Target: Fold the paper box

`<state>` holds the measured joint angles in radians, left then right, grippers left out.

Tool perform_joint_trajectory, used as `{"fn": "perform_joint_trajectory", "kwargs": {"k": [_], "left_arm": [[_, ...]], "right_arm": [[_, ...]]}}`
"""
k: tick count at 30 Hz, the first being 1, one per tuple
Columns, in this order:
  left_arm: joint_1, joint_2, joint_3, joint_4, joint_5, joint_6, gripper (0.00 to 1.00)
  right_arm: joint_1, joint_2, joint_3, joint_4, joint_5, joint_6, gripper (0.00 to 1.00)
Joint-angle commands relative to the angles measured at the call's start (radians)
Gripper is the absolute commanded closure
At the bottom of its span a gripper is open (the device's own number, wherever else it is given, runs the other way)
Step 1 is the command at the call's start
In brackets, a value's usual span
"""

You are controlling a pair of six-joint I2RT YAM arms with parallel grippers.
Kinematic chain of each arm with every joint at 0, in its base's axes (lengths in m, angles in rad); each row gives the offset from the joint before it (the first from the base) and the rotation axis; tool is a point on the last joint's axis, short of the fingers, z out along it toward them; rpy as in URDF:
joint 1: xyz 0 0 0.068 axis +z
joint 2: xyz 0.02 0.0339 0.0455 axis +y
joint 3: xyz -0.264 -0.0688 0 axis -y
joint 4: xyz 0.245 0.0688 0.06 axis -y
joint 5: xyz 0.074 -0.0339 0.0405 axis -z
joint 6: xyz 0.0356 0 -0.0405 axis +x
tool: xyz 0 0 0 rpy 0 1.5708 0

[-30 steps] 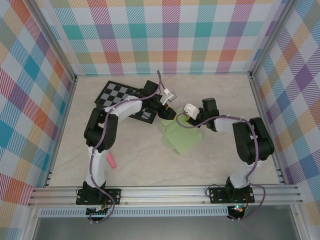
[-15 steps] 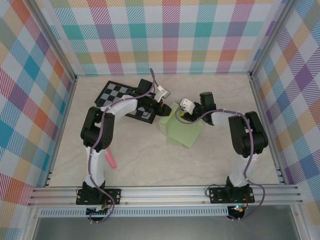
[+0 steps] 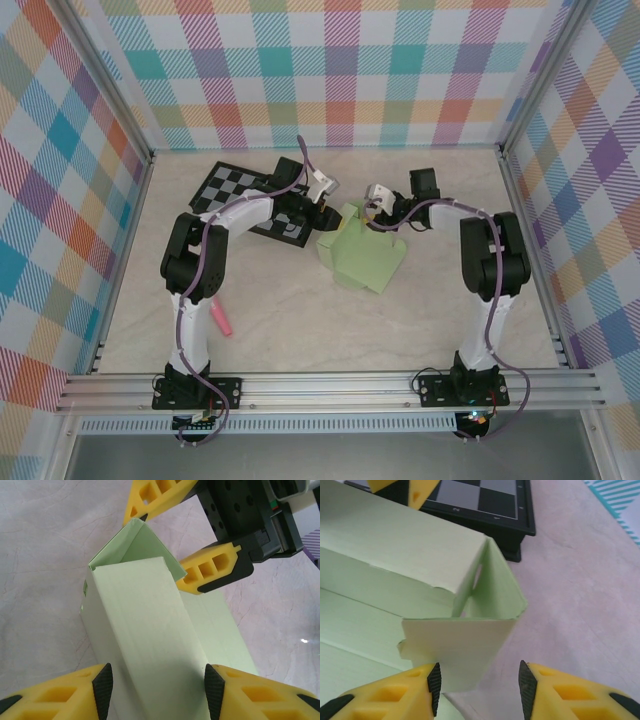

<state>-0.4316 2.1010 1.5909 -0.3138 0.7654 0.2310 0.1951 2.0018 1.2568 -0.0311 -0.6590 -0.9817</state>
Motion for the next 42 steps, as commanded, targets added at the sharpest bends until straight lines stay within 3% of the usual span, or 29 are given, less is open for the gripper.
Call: {"fn": "perform_joint_trajectory", "kwargs": {"k": [1, 11, 28, 34, 36, 42], "left_arm": [[-0.01, 0.014, 0.013, -0.034, 0.011, -0.002, 0.47], [-0.019, 0.035, 0.028, -0.031, 0.012, -0.006, 0.47], [-0.021, 0.039, 0.031, -0.026, 0.005, -0.011, 0.47], [-0.005, 0.038, 0.022, -0.003, 0.015, -0.025, 0.47], [0.004, 0.037, 0.02, 0.006, 0.016, -0.031, 0.46], [0.017, 0.055, 0.019, 0.027, 0.036, -0.059, 0.46]], "right_arm": [[0.003, 0.029, 0.056, -0.12, -0.121, -0.072, 0.53], [0.033, 0.045, 0.096, -0.132, -0.141, -0.085, 0.59], [0.092, 0.083, 0.035, 0.12, 0.019, 0.121, 0.89], [0.1, 0.084, 0.064, 0.099, 0.083, 0.203, 0.91], [0.107, 0.075, 0.067, 0.093, 0.119, 0.241, 1.0], [0.143, 0.051, 0.098, 0.079, 0.199, 0.292, 1.0]]}}
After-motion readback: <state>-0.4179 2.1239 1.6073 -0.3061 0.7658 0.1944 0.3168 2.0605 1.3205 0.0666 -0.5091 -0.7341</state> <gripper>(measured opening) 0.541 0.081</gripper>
